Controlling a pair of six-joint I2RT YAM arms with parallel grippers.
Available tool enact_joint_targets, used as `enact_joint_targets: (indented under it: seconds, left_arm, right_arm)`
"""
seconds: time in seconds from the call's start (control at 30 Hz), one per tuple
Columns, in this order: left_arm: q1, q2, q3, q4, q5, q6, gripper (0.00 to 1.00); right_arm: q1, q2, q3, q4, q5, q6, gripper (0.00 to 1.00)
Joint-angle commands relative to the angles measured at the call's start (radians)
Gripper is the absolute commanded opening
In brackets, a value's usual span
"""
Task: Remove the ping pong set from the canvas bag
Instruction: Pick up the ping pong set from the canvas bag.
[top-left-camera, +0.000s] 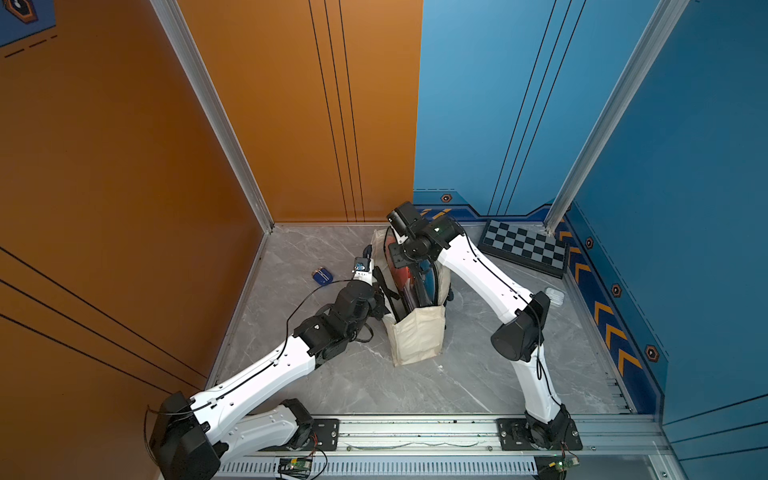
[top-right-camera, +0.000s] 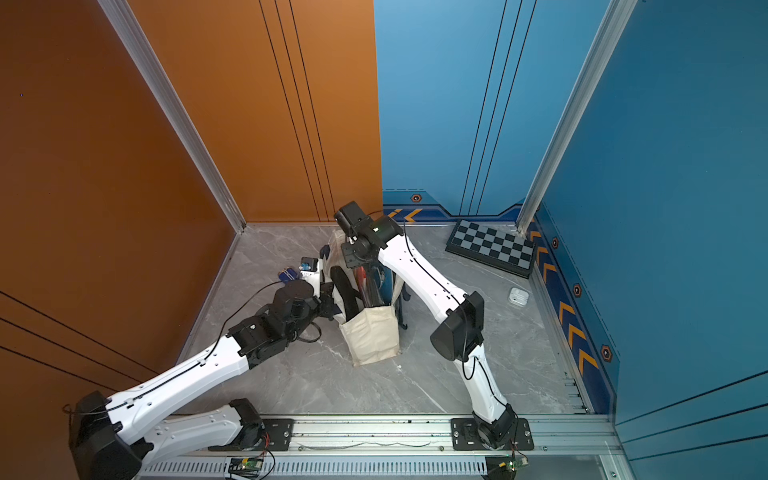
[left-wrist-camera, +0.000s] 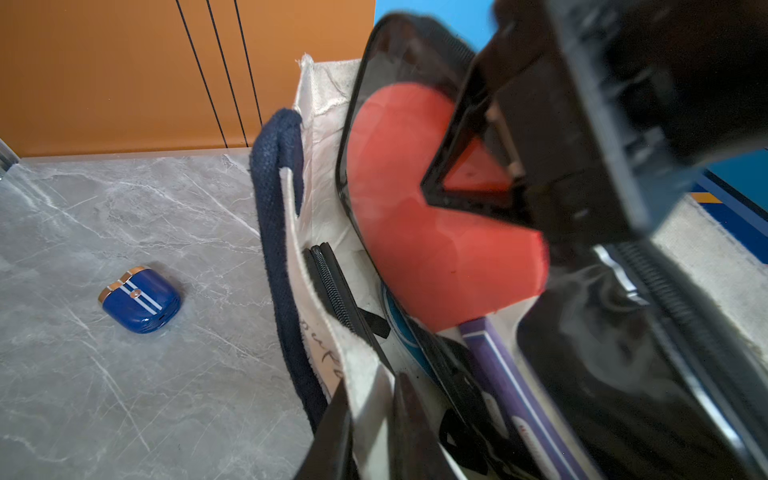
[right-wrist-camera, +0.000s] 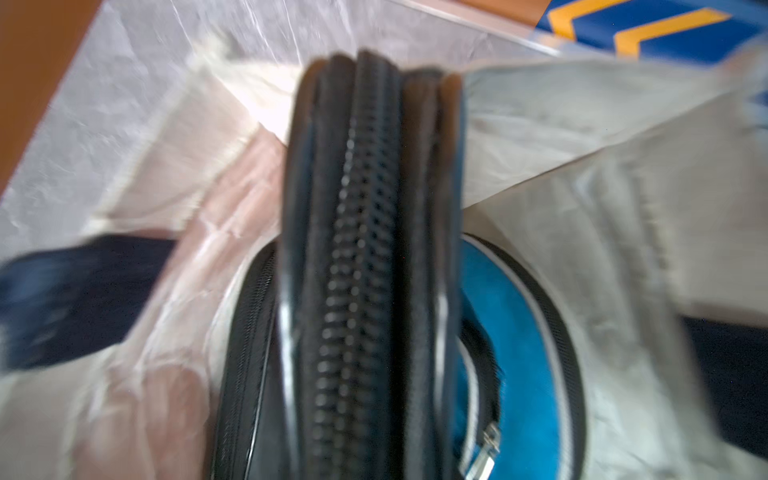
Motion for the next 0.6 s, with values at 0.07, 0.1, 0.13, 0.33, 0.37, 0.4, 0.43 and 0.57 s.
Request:
enact_joint_targets:
  seconds: [0.07, 0.1, 0.13, 0.33, 0.37, 0.4, 0.43, 0.57]
  left_arm:
    - [-0.004, 0.007, 0.027, -0.025, -0.036, 0.014, 0.19]
    - [-0.004, 0.007, 0.027, -0.025, -0.038, 0.014, 0.20]
    - [-0.005, 0.005, 0.026, -0.025, -0.038, 0.015, 0.19]
    - [-0.005, -0.001, 0.027, -0.025, -0.053, 0.023, 0.20]
    - [-0.006, 0.000, 0.028, -0.025, -0.053, 0.026, 0.20]
    - [-0.005, 0.000, 0.030, -0.025, -0.054, 0.031, 0.20]
    - [-0.005, -0.001, 0.032, -0.026, -0.055, 0.034, 0.20]
    - [-0.003, 0.004, 0.041, -0.029, -0.054, 0.045, 0.20]
  right_arm:
    - [-0.011, -0.143, 0.014, 0.072, 0.066, -0.028, 0.05]
    - [-0.013, -0.157, 0.013, 0.081, 0.067, -0.029, 0.05]
    - [-0.017, -0.169, 0.013, 0.090, 0.066, -0.031, 0.05]
    - [-0.045, -0.254, 0.014, 0.137, 0.073, -0.041, 0.05]
    - [-0.045, -0.270, 0.008, 0.147, 0.074, -0.049, 0.05]
    - [-0.068, -0.289, -0.001, 0.161, 0.080, -0.057, 0.05]
    - [-0.081, -0.304, -0.010, 0.172, 0.089, -0.068, 0.05]
    - [-0.116, -0.388, -0.054, 0.227, 0.086, -0.082, 0.05]
